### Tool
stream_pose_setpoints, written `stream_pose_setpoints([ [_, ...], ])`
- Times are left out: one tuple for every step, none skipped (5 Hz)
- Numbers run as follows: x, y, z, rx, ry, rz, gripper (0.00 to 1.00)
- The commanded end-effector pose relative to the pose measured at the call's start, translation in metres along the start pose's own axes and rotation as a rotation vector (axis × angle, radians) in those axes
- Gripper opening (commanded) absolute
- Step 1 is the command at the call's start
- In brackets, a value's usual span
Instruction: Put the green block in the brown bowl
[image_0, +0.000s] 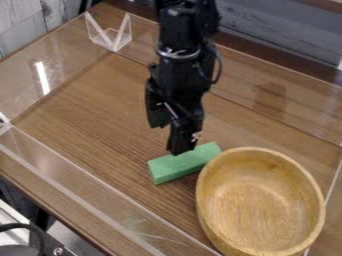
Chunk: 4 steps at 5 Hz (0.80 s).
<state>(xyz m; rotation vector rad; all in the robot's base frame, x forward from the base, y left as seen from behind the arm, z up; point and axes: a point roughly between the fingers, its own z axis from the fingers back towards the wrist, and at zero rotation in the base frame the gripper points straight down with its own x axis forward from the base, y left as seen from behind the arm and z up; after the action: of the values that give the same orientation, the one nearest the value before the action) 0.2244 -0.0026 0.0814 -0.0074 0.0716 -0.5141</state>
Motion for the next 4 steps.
stream_pose_setpoints([
  [0.0, 0.0, 0.0, 0.038, -0.067, -0.02, 1.0],
  [-0.001, -0.003, -0.01, 0.053, -0.093, -0.042, 1.0],
  [-0.001, -0.003, -0.016, 0.056, -0.108, -0.062, 1.0],
  [-0.001, -0.001, -0.022, 0.055, -0.117, -0.073, 1.0],
])
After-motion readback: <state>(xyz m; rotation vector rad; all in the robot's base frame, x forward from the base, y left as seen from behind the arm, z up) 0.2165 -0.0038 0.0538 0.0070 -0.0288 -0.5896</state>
